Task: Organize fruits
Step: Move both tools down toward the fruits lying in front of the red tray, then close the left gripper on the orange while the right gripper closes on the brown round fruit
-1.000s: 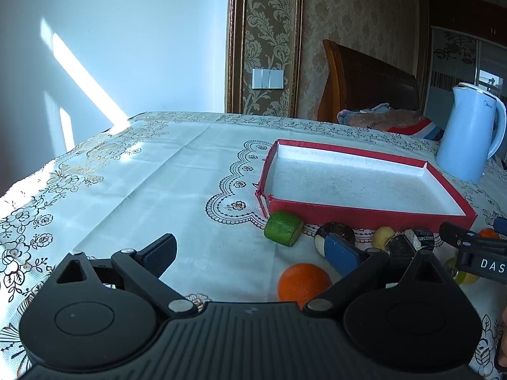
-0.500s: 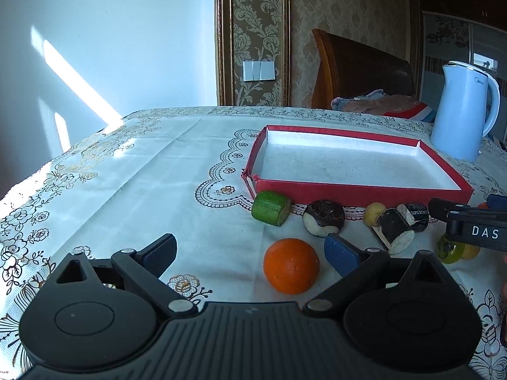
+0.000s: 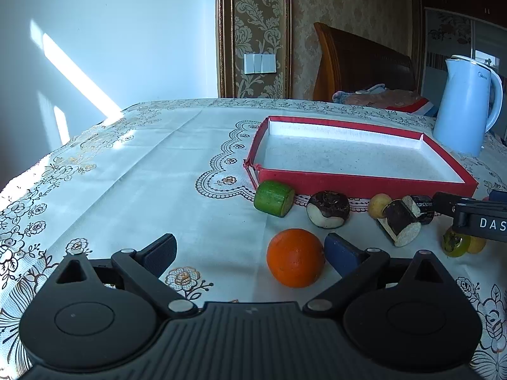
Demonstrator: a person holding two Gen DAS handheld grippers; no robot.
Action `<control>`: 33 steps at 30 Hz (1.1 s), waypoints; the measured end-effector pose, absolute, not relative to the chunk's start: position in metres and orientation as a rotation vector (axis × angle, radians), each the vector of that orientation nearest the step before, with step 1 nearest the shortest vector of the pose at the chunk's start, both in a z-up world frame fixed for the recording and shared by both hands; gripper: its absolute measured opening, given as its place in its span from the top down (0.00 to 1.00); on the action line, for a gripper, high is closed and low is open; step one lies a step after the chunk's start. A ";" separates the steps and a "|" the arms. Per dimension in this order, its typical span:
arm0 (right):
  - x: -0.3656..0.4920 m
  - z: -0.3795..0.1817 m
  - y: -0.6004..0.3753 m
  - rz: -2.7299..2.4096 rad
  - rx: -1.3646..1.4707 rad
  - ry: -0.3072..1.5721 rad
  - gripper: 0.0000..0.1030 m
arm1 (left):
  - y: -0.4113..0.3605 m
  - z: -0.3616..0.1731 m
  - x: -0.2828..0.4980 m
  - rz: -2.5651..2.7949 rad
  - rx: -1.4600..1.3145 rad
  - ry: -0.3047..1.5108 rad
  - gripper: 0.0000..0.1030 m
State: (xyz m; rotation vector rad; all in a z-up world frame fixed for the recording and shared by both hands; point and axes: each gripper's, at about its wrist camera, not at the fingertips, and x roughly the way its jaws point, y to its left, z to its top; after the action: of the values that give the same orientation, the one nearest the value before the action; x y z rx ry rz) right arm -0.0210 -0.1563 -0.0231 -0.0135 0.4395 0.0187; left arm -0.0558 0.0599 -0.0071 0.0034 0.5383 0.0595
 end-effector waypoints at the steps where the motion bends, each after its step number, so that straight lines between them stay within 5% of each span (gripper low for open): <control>1: -0.021 -0.023 -0.156 0.018 -0.014 0.440 0.00 | 0.060 -0.007 -0.056 0.060 0.003 0.539 0.03; 24: -0.080 -0.020 -0.213 0.077 0.007 0.498 0.00 | 0.062 -0.010 -0.058 0.023 0.023 0.559 0.03; 33: -0.062 -0.024 -0.204 0.072 -0.015 0.560 0.15 | 0.058 -0.009 -0.053 0.015 0.037 0.564 0.03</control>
State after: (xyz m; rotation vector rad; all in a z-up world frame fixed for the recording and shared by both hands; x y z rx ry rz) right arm -0.0616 -0.2037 -0.0238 -0.0151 0.5602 0.0717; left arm -0.0532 0.0576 -0.0093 0.0366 0.5643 0.0154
